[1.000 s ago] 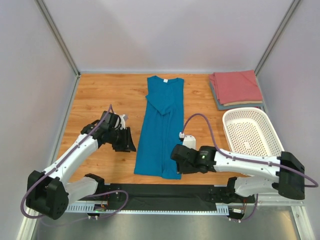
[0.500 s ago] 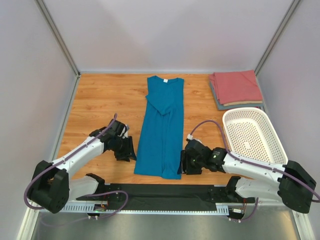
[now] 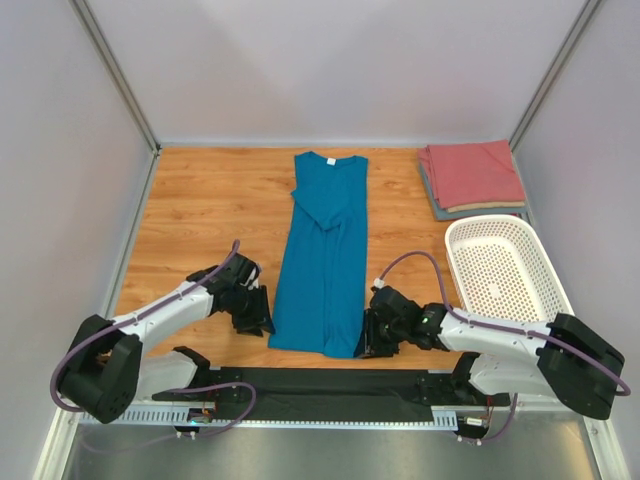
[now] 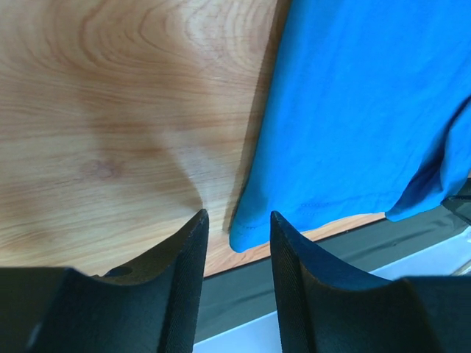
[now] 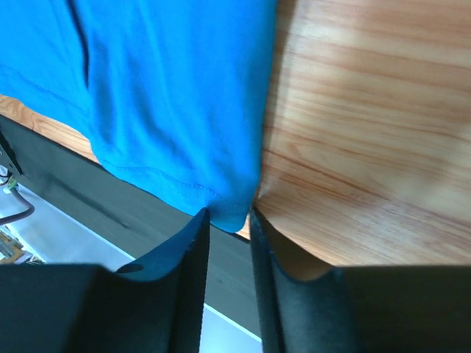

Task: Fold and stack the t-shirts
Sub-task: Fold the tshirt

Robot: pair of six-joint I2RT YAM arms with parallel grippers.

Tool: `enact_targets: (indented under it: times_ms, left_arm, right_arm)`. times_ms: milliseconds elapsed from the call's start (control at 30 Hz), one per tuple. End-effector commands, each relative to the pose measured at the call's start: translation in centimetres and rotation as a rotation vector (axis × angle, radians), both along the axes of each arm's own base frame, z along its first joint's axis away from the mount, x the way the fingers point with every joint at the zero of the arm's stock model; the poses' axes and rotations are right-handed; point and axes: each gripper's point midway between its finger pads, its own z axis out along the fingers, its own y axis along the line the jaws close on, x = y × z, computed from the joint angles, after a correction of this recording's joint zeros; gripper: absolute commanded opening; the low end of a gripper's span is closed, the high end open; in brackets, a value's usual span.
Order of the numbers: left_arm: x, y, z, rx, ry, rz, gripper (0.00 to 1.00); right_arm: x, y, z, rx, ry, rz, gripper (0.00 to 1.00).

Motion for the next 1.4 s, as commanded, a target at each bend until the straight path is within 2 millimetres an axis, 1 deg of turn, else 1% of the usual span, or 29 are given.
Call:
enact_targets:
  times_ms: [0,33,67,133,167,300,333,400,433,500,533,567,767,833,1100,1267,1300,1333,1367]
  left_arm:
    - [-0.4,-0.5,-0.1,-0.024,0.002,0.014,0.45]
    - [-0.6,-0.5,-0.2,-0.023,0.004,0.013,0.45]
    - [-0.7,-0.4,-0.4,-0.016,0.004,0.016,0.42]
    - [-0.9,-0.3,-0.6,-0.003,0.006,0.015,0.38]
    - [-1.0,-0.4,-0.6,-0.004,0.009,0.014,0.36]
    - [-1.3,-0.7,-0.7,-0.02,0.023,0.017,0.24]
    - [-1.5,-0.7,-0.7,-0.025,0.024,0.015,0.21]
    - [-1.6,-0.7,-0.5,-0.032,0.016,0.022,0.17]
    - [-1.7,-0.7,-0.6,-0.035,0.016,0.024,0.12]
    - [-1.9,-0.7,-0.5,-0.044,0.013,0.03,0.07]
    - [-2.0,-0.7,-0.4,-0.048,0.014,0.03,0.01]
    - [-2.1,-0.7,-0.4,-0.049,0.013,0.034,0.0]
    - [-2.7,-0.6,-0.6,-0.047,0.027,0.051,0.0]
    - [-2.9,-0.9,-0.5,-0.061,0.03,0.046,0.0]
    - [-2.7,-1.0,0.4,-0.075,0.01,0.066,0.0]
    - [-3.0,-1.1,0.1,-0.08,0.022,0.059,0.0]
    - [-3.2,-0.9,0.0,-0.067,0.031,0.06,0.02]
    - [-3.1,-0.6,-0.2,-0.05,0.027,0.065,0.2]
    - [-3.2,-0.5,-0.2,-0.044,0.026,0.067,0.28]
  right_arm:
    - [-0.1,-0.4,-0.4,0.0,0.009,-0.033,0.29]
    - [-0.1,-0.7,-0.5,-0.01,0.006,-0.041,0.26]
    - [-0.2,-1.0,-0.7,-0.022,0.01,-0.043,0.2]
    - [-0.3,-1.3,-0.7,-0.025,0.006,-0.055,0.15]
    - [-0.3,-1.4,-0.6,-0.022,0.005,-0.06,0.1]
    - [-0.3,-1.4,-0.2,-0.004,-0.004,-0.066,0.02]
    - [-0.2,-1.4,-0.2,-0.002,-0.006,-0.064,0.01]
    - [-0.3,-1.3,-0.1,0.002,-0.007,-0.061,0.0]
    - [-0.3,-1.2,0.0,0.004,-0.012,-0.058,0.0]
    - [-0.3,-1.2,0.0,0.005,-0.016,-0.055,0.0]
    - [-0.3,-1.1,0.1,0.008,-0.017,-0.055,0.0]
    - [-0.4,-1.0,0.2,0.013,-0.017,-0.053,0.0]
    - [-0.6,-1.1,0.2,0.013,-0.022,-0.048,0.0]
    - [-0.7,-1.2,0.2,0.008,-0.021,-0.051,0.0]
    - [-0.6,-1.5,0.6,0.013,-0.041,-0.05,0.0]
    - [-0.7,-1.8,0.4,-0.007,-0.033,-0.06,0.0]
    - [-0.6,-1.9,0.4,-0.011,-0.034,-0.065,0.0]
    - [-0.6,-2.0,0.4,-0.015,-0.03,-0.075,0.05]
    - [-0.6,-2.0,0.4,-0.013,-0.027,-0.081,0.2]
